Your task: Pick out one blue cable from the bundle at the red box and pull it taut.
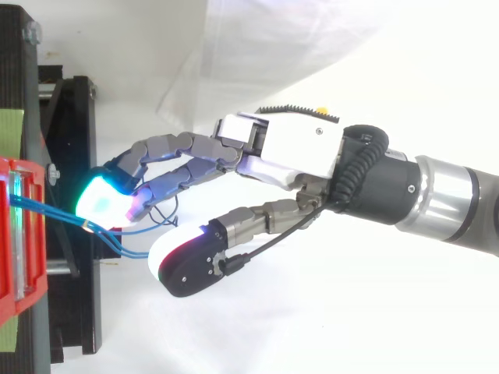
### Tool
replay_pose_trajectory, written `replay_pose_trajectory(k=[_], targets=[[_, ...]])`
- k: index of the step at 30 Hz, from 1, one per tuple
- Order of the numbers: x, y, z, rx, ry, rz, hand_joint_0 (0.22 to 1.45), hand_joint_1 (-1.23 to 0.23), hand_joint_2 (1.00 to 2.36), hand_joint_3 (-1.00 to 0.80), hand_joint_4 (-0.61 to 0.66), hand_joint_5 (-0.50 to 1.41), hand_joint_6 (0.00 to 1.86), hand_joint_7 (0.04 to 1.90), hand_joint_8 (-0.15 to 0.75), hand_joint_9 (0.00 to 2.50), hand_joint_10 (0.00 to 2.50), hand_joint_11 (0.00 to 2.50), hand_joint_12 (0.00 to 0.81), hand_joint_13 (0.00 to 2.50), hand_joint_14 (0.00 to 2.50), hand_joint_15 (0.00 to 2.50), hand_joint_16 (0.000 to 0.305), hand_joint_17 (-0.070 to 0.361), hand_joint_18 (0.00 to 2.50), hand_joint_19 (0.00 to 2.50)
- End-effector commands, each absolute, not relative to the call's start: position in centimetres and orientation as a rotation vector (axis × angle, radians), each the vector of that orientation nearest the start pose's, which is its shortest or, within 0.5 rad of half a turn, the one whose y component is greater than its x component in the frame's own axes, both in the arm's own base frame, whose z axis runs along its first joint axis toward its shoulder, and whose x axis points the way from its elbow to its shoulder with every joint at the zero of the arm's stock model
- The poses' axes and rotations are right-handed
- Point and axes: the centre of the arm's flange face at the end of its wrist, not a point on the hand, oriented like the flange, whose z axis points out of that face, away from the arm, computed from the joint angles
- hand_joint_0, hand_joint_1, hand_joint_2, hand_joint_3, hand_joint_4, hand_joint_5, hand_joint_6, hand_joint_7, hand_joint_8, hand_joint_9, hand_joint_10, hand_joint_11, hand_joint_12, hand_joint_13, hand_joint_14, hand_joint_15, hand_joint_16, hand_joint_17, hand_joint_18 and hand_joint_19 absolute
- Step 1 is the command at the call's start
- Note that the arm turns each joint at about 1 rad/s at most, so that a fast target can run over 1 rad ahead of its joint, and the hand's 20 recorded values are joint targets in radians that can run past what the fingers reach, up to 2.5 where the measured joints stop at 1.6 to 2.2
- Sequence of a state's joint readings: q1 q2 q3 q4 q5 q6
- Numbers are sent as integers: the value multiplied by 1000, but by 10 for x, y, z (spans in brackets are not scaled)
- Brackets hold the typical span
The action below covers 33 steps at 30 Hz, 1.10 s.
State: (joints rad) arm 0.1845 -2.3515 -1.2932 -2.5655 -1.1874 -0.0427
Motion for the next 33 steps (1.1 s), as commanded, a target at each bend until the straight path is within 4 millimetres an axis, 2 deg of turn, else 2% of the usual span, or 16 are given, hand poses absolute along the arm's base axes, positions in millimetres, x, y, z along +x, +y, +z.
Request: replay_pose_trajectory(k=[1, 10, 15, 33], targets=[[763, -32, 185, 1236, 994, 1133, 546, -672, 1000, -500, 189, -192, 502, 777, 235, 719, 14, 386, 337, 648, 13, 337, 52, 117, 505, 422], [767, -26, 189, 1237, 949, 1199, 565, -666, 1000, -500, 187, -192, 503, 780, 235, 721, 16, 398, 334, 662, 15, 338, 52, 116, 537, 422], [767, -25, 174, 1249, 965, 1198, 564, -668, 1000, -500, 186, -192, 502, 778, 233, 724, 14, 393, 336, 671, 15, 344, 51, 116, 536, 429], [766, -26, 173, 1250, 993, 1212, 583, -676, 1001, -491, 184, -189, 502, 782, 232, 778, 17, 488, 333, 698, 16, 364, 50, 114, 544, 439]])
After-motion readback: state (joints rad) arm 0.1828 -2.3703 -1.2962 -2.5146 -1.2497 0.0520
